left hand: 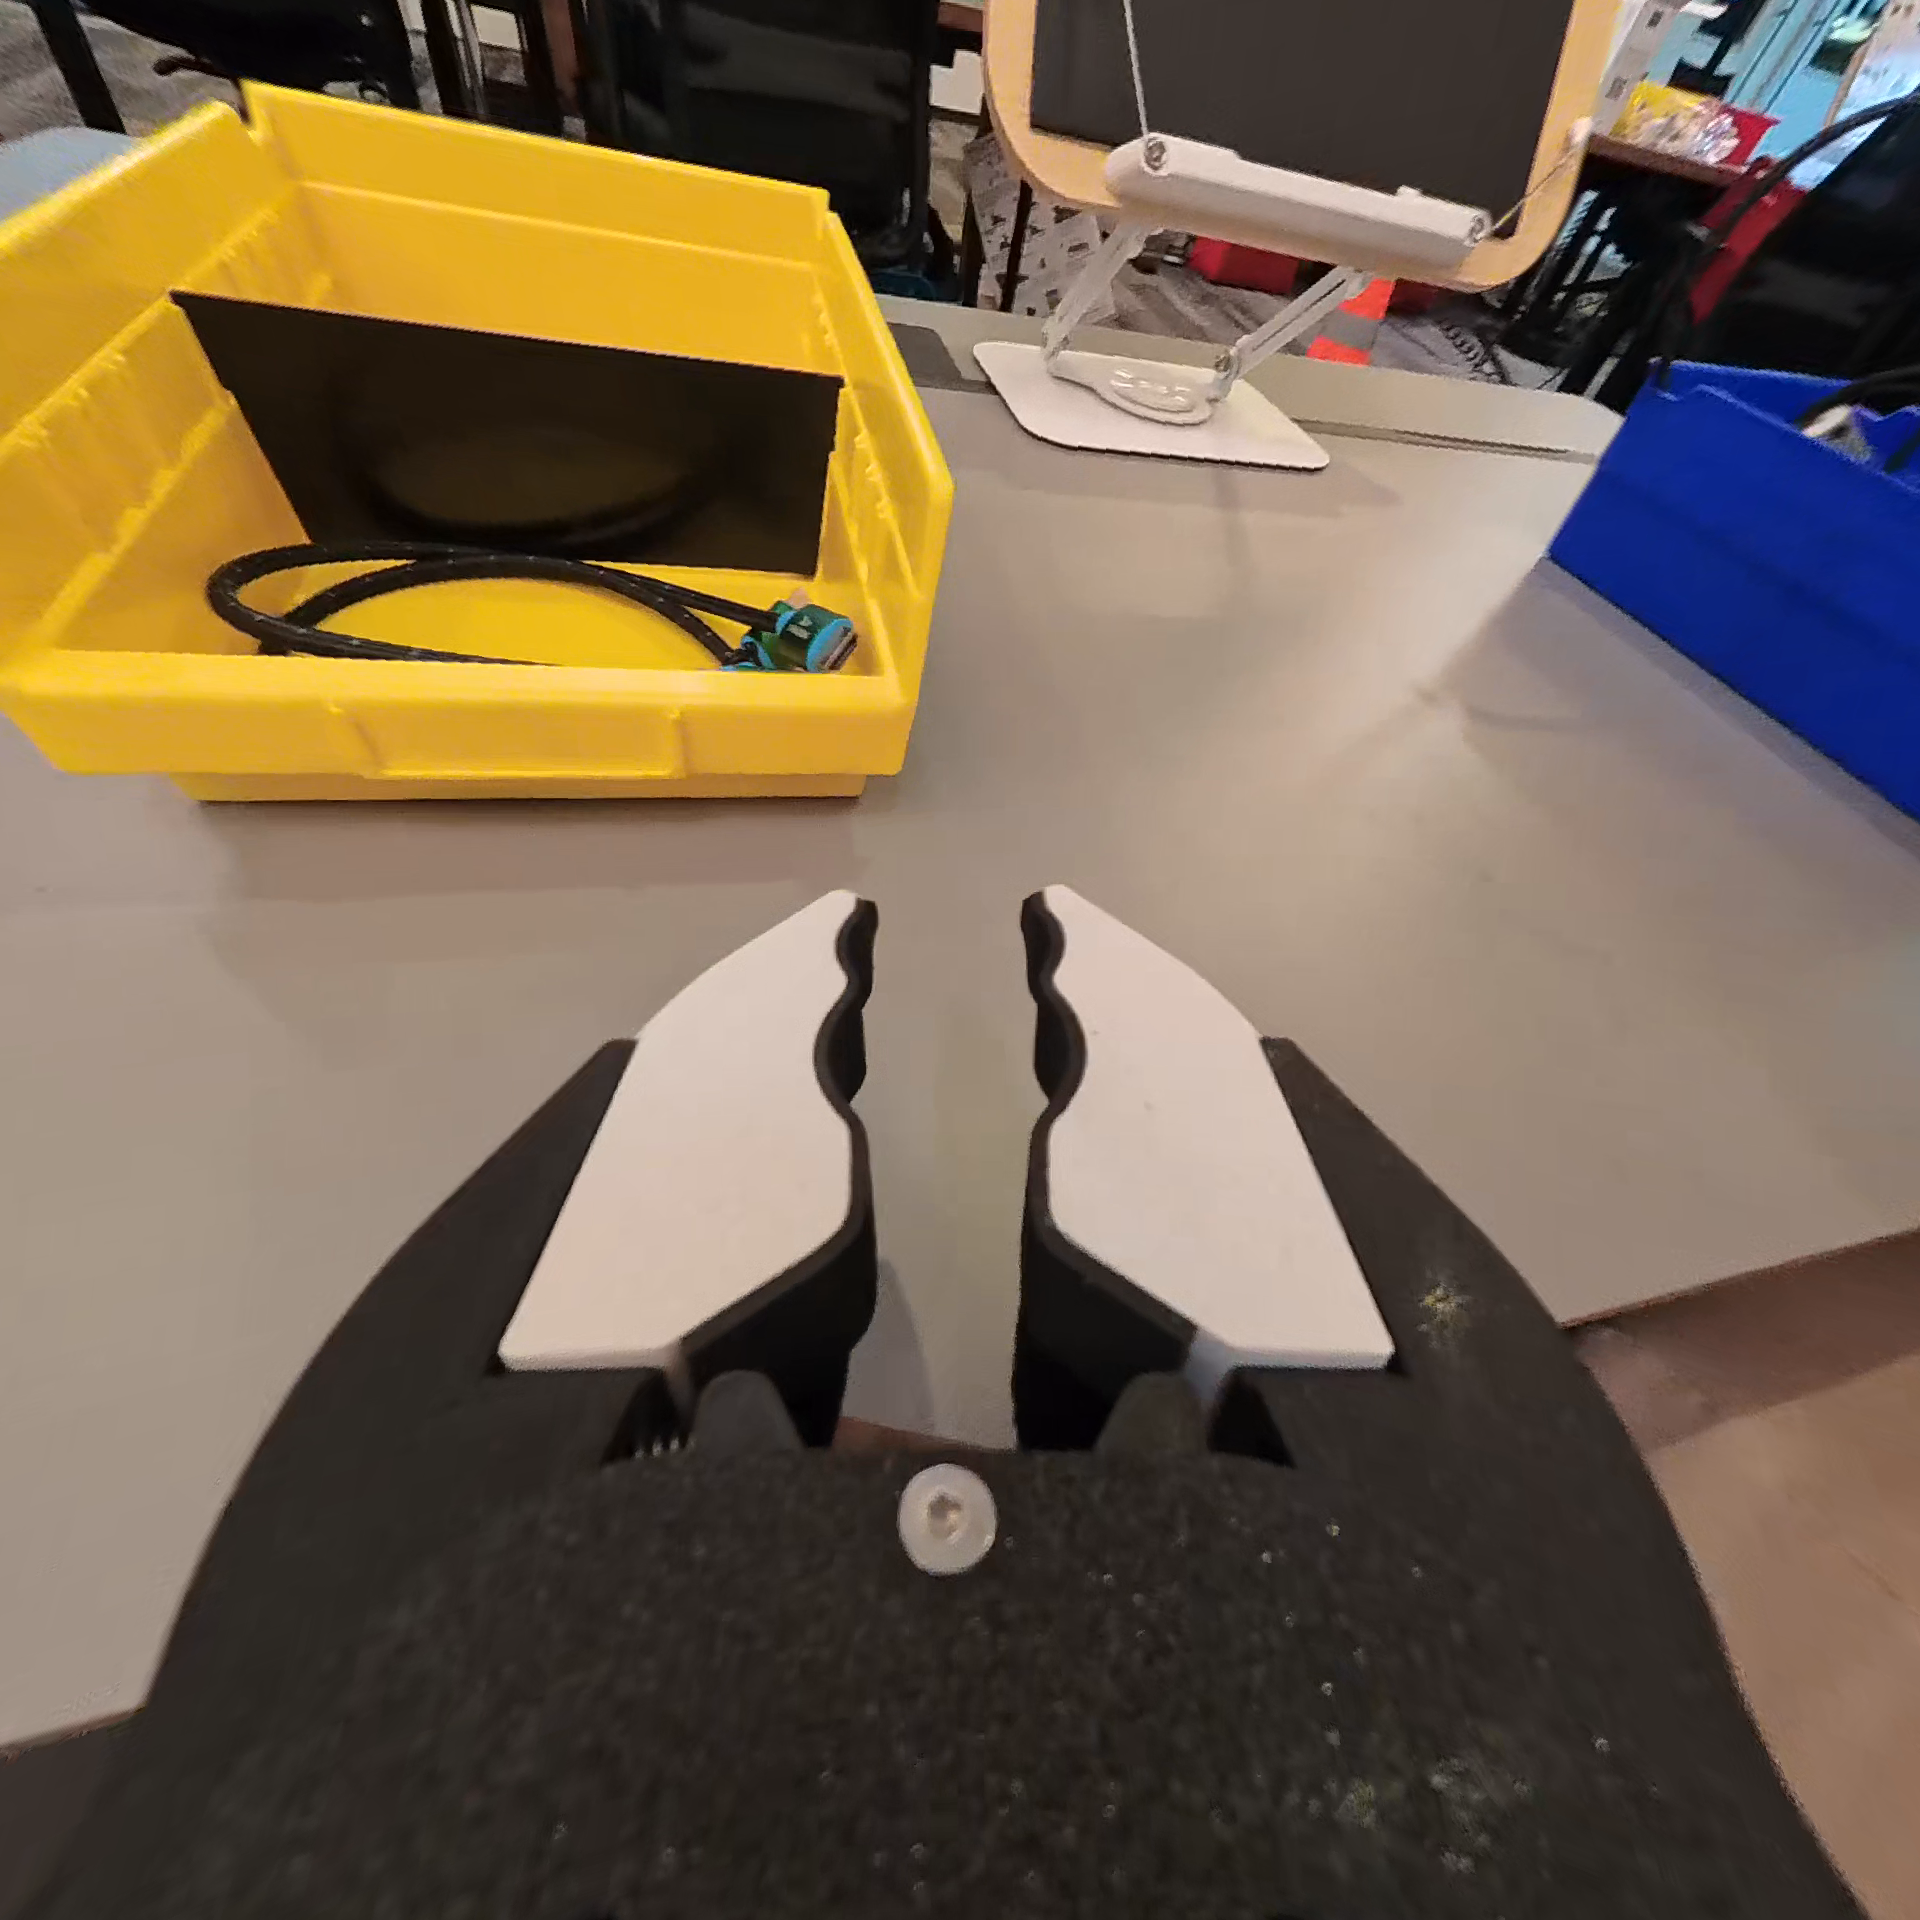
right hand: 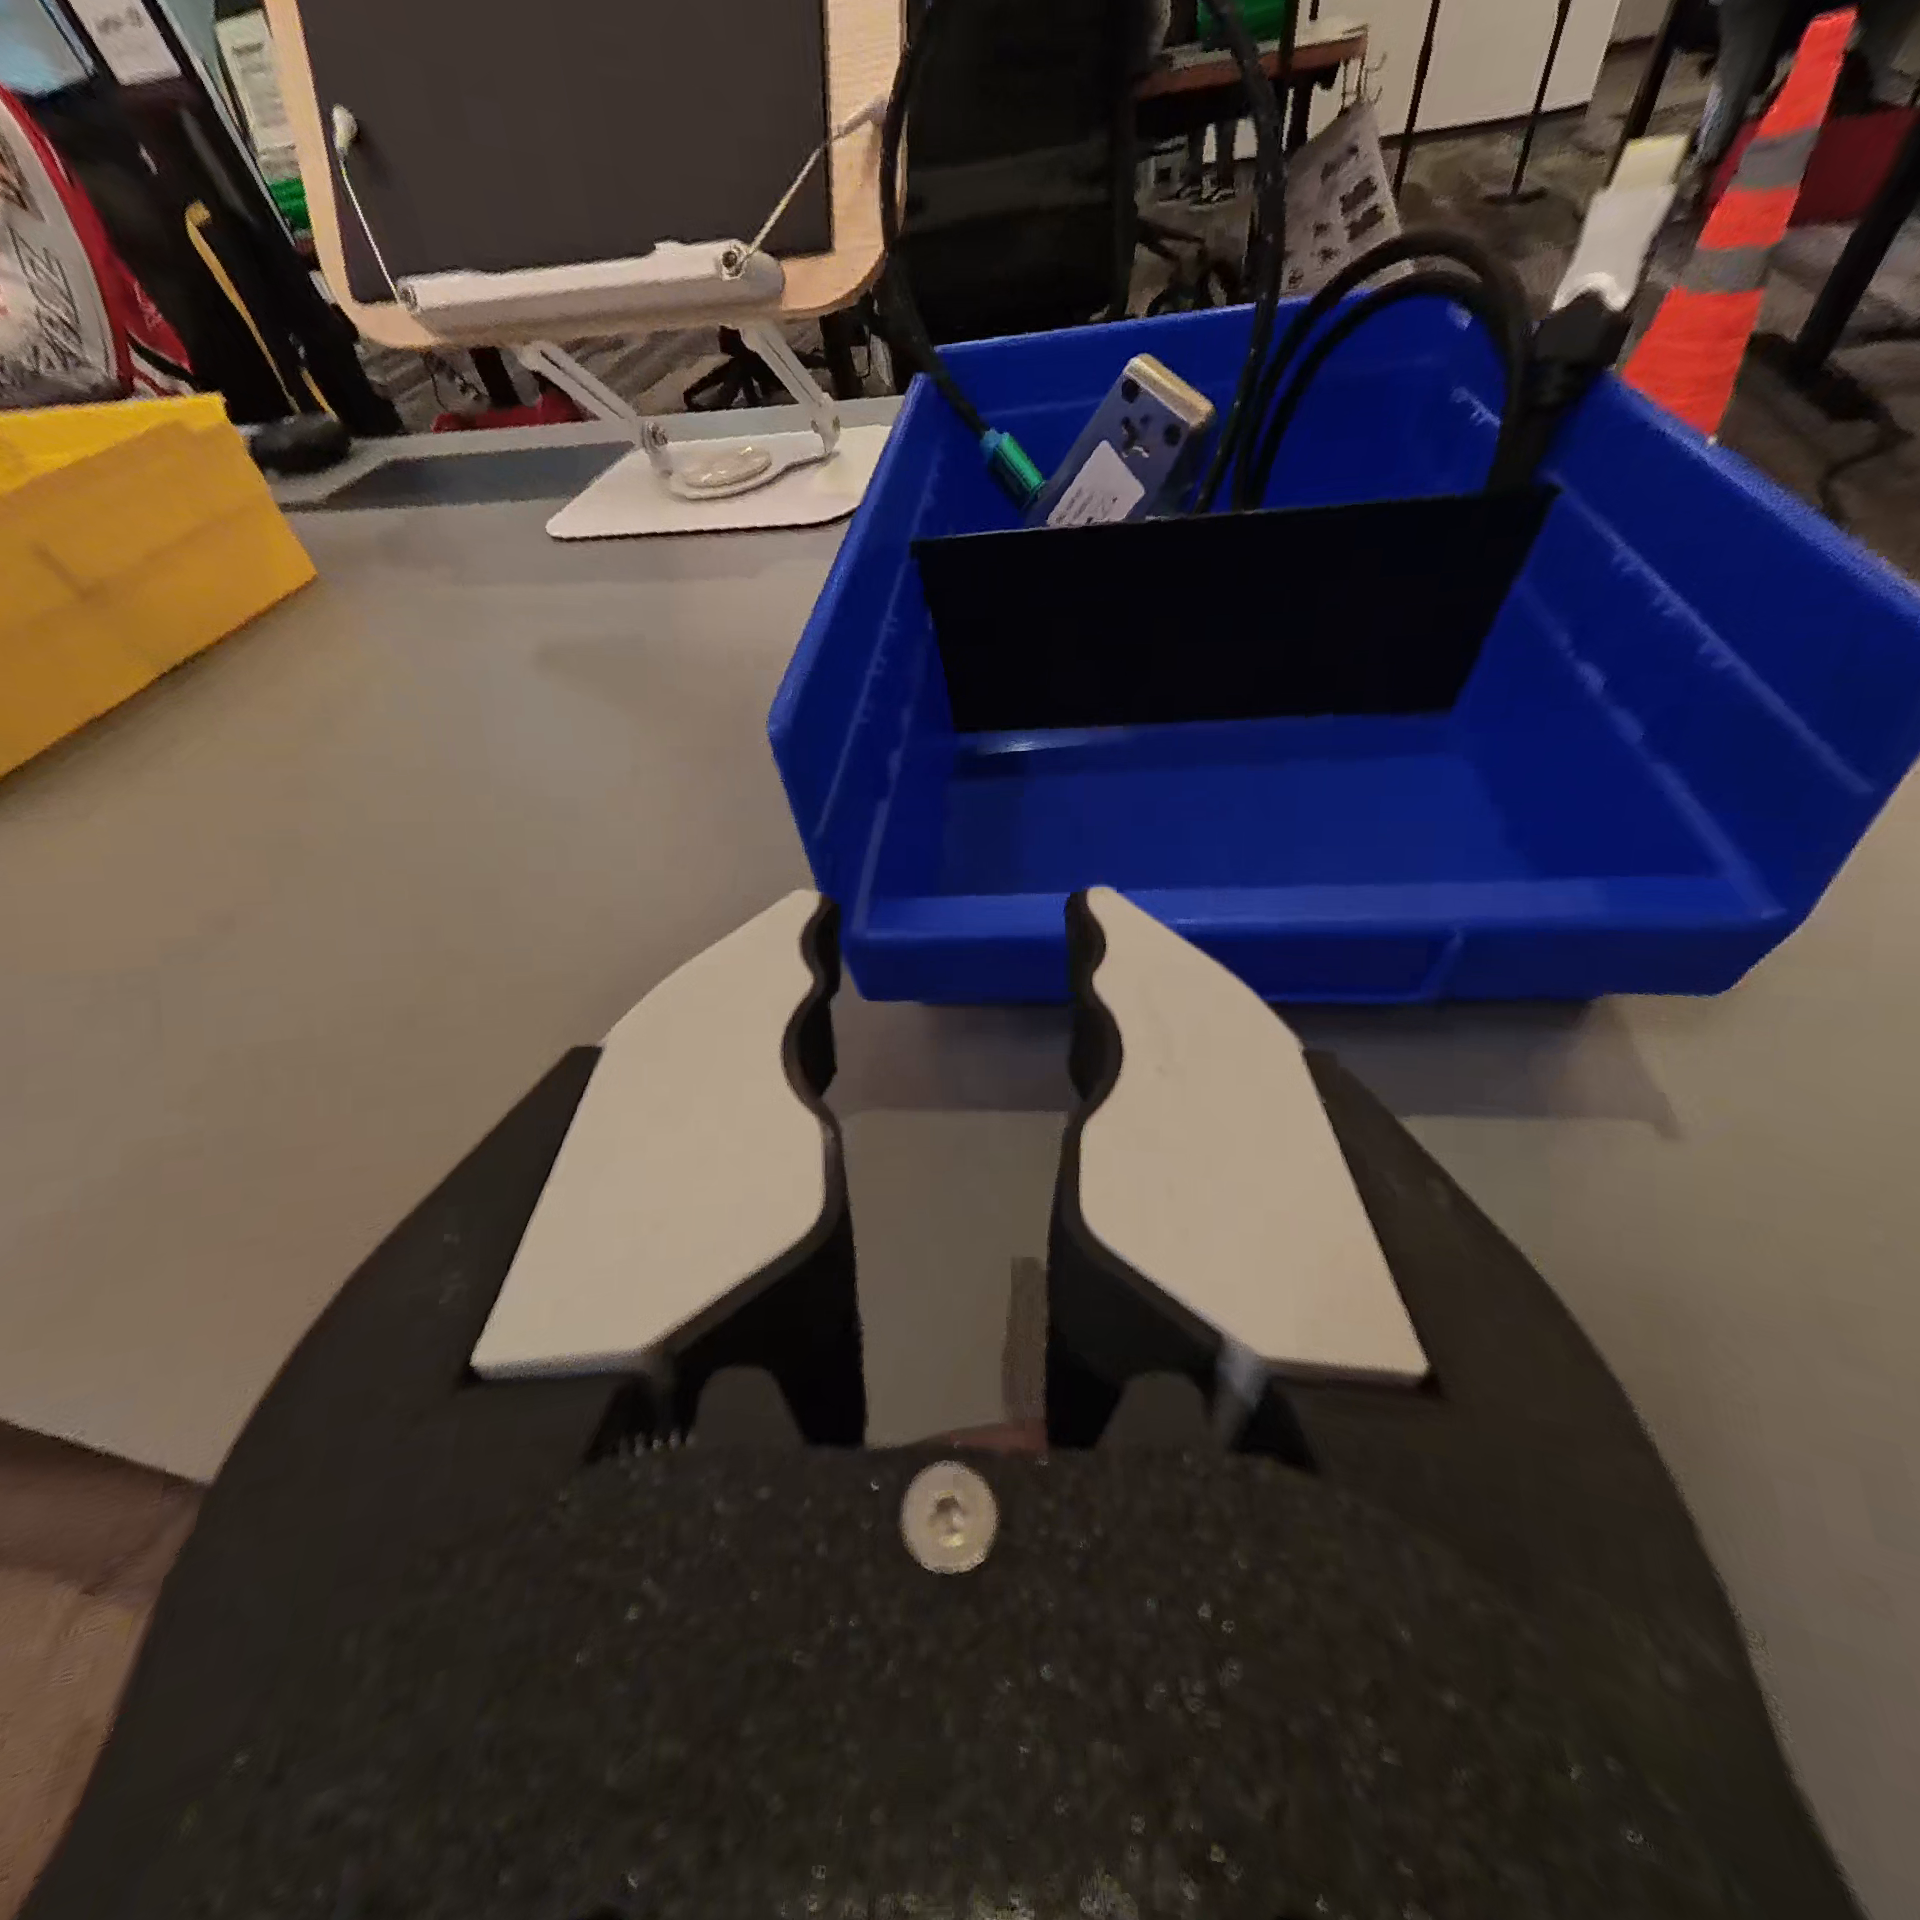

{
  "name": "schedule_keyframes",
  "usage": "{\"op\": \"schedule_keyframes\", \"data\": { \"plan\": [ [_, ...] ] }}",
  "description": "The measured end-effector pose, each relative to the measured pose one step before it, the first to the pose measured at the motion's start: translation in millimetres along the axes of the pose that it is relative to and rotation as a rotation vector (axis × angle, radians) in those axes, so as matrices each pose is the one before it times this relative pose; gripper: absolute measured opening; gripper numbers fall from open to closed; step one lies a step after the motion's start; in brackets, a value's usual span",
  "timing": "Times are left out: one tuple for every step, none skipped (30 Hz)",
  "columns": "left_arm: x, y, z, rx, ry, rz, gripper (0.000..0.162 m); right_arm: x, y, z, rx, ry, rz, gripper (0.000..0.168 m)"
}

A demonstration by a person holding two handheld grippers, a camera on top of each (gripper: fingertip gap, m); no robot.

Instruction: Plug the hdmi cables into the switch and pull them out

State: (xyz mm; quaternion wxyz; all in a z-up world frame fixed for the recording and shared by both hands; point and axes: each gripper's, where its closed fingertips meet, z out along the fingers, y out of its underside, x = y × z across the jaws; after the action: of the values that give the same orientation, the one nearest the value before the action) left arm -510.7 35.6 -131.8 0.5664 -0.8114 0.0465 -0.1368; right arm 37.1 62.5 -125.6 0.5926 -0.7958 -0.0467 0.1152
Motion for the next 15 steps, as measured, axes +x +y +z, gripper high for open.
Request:
{"op": "schedule_keyframes", "data": {
  "plan": [
    [4.78,0.43,2.06,-0.0045,0.0287,-0.023,0.028,3.66,2.85,2.54,-0.0073,0.0128,-0.0285,0.04],
    [5.0,0.55,1.38,-0.005,0.0276,-0.0233,0.029,0.92,2.16,2.26,-0.0129,-0.0031,-0.0135,0.041],
    [3.38,0.55,0.8,-0.0018,0.0147,-0.0139,0.029,-1.56,-0.65,1.36,-0.0028,-0.0149,-0.0032,0.041],
    [2.95,0.68,0.41,-0.0004,0.0108,0.002,0.029,-1.25,-2.45,0.33,0.0112,-0.0065,0.0009,0.041],
    [3.61,1.0,0.44,-0.002,0.0154,0.0092,0.029,-1.13,-2.28,-0.07,0.0126,-0.0001,-0.0024,0.04],
    [4.95,0.48,0.88,0.0042,0.0315,-0.0131,0.029,-1.39,-0.58,0.0,0.004,-0.0012,-0.0098,0.039],
    [5.89,0.3,0.72,0.002,0.0508,-0.0369,0.029,-1.27,0.4,0.27,-0.0018,-0.0002,-0.013,0.039],
    [5.87,-0.3,0.56,0.0008,0.0585,-0.0405,0.031,-1.16,0.9,0.24,-0.0048,-0.001,-0.0125,0.038],
    [6.9,-1.01,0.62,0.0044,0.0658,-0.0293,0.035,-1.25,0.4,0.17,-0.0024,-0.0032,-0.0102,0.038],
    [6.07,-1.04,0.93,0.0032,0.0565,-0.0185,0.038,-1.71,0.07,0.4,-0.0012,-0.0075,-0.0053,0.038],
    [4.2,-2.81,0.32,0.0028,0.0379,0.0007,0.038,-2.14,-0.03,0.51,-0.0008,-0.0117,-0.0006,0.037],
    [2.8,-7.83,-0.59,0.0223,0.0264,0.0216,0.037,-2.16,-0.34,0.45,0.0011,-0.0118,0.0032,0.037],
    [0.39,-12.1,-0.7,0.0348,0.016,0.0427,0.037,-1.95,-0.56,0.48,0.004,-0.0101,0.004,0.037],
    [-3.44,-14.54,0.44,0.0298,0.0002,0.0583,0.037,-1.86,0.0,0.71,0.0012,-0.0103,0.0012,0.037],
    [-8.84,-16.5,2.02,0.0104,-0.0181,0.0657,0.035,-1.59,0.73,0.7,-0.0053,-0.0084,-0.0014,0.038]
  ]
}}
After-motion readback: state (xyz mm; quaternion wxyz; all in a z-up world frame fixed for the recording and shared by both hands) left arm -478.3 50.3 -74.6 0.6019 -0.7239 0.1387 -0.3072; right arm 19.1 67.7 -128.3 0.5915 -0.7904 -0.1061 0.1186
